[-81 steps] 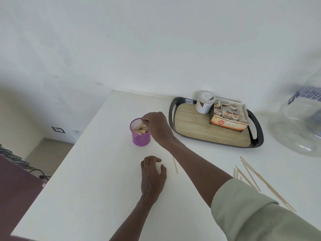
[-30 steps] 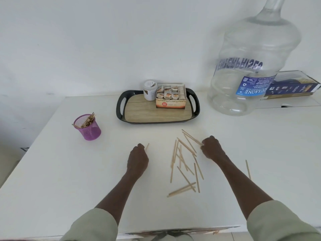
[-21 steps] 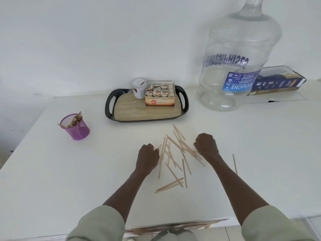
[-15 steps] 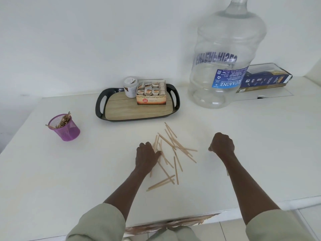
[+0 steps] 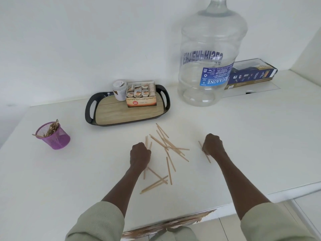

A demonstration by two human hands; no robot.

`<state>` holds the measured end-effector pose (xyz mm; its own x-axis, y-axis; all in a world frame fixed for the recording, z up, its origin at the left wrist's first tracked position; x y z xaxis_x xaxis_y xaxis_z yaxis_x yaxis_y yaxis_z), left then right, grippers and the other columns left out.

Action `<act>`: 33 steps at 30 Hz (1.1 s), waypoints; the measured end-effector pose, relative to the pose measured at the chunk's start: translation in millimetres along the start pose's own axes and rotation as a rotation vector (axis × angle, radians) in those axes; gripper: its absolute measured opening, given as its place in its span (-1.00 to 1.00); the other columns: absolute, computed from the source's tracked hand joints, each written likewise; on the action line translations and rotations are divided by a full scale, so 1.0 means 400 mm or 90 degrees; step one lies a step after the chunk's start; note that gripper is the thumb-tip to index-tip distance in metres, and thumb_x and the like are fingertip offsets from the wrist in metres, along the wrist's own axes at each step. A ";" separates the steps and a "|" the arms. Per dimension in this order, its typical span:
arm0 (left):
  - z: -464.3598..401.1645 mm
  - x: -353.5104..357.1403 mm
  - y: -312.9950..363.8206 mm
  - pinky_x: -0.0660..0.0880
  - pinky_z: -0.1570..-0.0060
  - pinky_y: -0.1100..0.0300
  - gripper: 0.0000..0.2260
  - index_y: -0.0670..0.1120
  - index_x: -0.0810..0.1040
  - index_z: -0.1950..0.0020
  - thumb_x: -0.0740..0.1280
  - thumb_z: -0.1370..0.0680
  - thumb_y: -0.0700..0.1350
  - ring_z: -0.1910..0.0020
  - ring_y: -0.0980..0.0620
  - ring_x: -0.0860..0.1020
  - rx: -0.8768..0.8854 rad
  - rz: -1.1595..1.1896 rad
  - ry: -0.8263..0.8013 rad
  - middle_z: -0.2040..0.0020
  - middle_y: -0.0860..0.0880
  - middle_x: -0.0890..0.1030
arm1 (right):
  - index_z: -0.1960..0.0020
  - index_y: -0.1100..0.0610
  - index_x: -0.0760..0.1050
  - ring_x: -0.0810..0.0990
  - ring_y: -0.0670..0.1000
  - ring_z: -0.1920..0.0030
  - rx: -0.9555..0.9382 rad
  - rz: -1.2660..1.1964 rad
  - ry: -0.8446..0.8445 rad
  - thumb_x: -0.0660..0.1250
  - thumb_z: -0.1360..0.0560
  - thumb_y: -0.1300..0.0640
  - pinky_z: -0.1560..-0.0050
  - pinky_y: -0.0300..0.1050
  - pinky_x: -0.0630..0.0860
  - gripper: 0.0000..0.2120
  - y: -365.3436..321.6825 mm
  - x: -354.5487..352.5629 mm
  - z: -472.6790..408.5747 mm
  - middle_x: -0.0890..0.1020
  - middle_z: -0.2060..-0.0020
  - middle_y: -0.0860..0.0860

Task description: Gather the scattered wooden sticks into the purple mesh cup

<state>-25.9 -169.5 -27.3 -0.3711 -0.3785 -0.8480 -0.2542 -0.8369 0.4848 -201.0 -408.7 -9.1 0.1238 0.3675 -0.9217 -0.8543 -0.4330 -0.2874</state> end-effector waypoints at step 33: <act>-0.010 -0.014 0.009 0.41 0.01 0.07 -0.78 -0.27 0.49 -0.09 0.08 -0.59 -0.33 -0.11 -0.20 0.53 0.094 -0.068 0.017 -0.10 -0.22 0.55 | 0.32 0.17 0.35 0.65 0.21 0.06 -0.249 0.065 -0.019 0.30 -0.41 0.33 0.24 -0.13 0.38 -0.81 -0.290 0.124 0.046 0.62 0.16 0.17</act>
<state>-21.2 -172.1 -21.7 -0.3109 -0.3022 -0.9011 -0.4207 -0.8064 0.4156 -105.0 -325.1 -16.7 0.0287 0.3279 -0.9443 -0.6041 -0.7470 -0.2777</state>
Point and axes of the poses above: each hand's wrist, its own z-axis away from the middle knuckle, its own x-axis out of the palm, y = z × x, the point moved 4 cm from there along -z, towards the middle knuckle
